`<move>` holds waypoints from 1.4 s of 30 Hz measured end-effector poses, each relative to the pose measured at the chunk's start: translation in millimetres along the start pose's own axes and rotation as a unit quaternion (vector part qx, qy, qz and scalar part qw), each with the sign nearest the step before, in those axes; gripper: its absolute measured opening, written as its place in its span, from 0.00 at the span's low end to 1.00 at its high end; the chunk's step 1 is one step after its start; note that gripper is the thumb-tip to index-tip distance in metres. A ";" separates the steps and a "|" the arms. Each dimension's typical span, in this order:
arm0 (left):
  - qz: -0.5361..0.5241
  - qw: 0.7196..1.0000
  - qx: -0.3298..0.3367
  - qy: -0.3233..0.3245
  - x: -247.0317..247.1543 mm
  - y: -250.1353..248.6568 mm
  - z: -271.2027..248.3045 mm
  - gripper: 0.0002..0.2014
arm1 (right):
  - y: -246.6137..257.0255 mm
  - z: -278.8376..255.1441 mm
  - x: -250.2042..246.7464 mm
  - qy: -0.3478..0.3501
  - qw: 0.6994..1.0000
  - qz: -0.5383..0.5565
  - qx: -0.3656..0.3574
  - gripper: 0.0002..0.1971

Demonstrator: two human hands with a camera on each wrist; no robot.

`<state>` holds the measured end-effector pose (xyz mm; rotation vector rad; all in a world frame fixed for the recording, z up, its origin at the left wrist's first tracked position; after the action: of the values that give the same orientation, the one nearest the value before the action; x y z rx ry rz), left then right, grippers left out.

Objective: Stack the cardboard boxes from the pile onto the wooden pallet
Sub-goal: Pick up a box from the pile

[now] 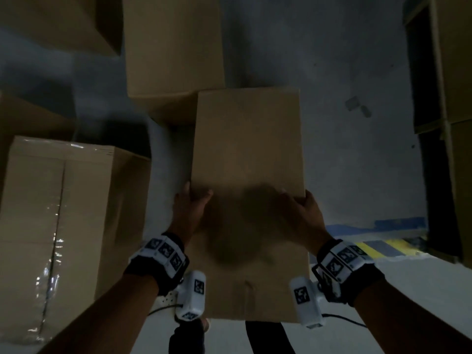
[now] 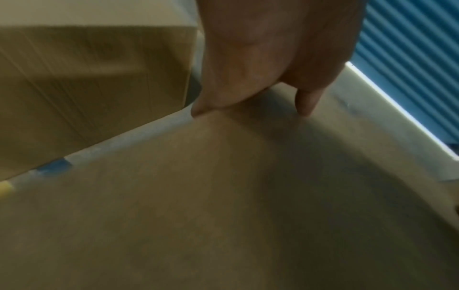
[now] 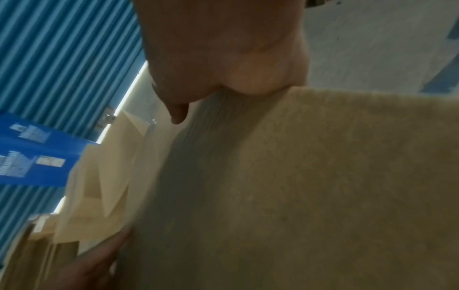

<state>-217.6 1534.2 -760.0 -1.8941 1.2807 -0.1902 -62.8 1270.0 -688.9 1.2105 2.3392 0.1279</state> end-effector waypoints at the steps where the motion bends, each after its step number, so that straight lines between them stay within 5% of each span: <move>1: 0.000 1.000 0.014 0.000 -4.1 -6.4 -10.1 0.55 | -0.2 -7.9 -7.8 0.000 1.000 0.004 -0.001 0.37; 4: -0.011 0.998 0.063 0.017 -13.8 -82.8 -67.7 0.43 | 1.8 -43.1 -33.7 0.004 1.000 0.001 0.000 0.39; 11: -0.065 0.987 0.148 0.023 -28.6 -237.3 -173.6 0.37 | 51.7 -166.6 -118.8 -0.024 0.995 0.084 -0.043 0.32; 18: -0.092 0.970 0.222 -0.030 -64.2 -382.5 -295.4 0.10 | 117.4 -312.6 -201.6 -0.032 0.974 0.136 -0.180 0.27; 23: -0.115 0.944 0.308 -0.041 -92.9 -449.4 -393.4 0.18 | 126.7 -427.6 -255.2 -0.042 0.939 0.186 -0.287 0.22; 27: -0.116 0.925 0.361 -0.036 -113.0 -481.7 -474.8 0.13 | 106.1 -508.4 -283.8 -0.054 0.920 0.201 -0.331 0.27; 30: -0.123 0.905 0.407 -0.026 -125.6 -488.7 -524.3 0.27 | 81.9 -561.0 -297.1 -0.051 0.909 0.204 -0.360 0.27; 33: -0.140 0.880 0.453 -0.027 -132.8 -493.0 -569.1 0.18 | 58.2 -604.1 -310.9 -0.074 0.900 0.210 -0.375 0.30; 38: -0.128 0.854 0.502 -0.043 -123.0 -509.7 -624.1 0.29 | 33.8 -655.5 -353.8 -0.115 0.870 0.236 -0.417 0.37; 42: -0.178 0.827 0.533 -0.015 -97.3 -540.7 -650.3 0.24 | 38.1 -676.8 -402.7 -0.128 0.856 0.241 -0.438 0.40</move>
<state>-228.9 1340.4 68.8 -1.0883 0.5284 -0.8705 -159.8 1071.5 68.0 1.1677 1.3880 1.0115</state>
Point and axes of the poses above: each hand's wrist, its own z-axis towards the middle knuckle, its own x-axis out of the palm, y = z × x, the point moved 6 cm from there along z, towards the middle knuckle, and after that the axes turned 14 degrees about x, right-handed, at the moved point
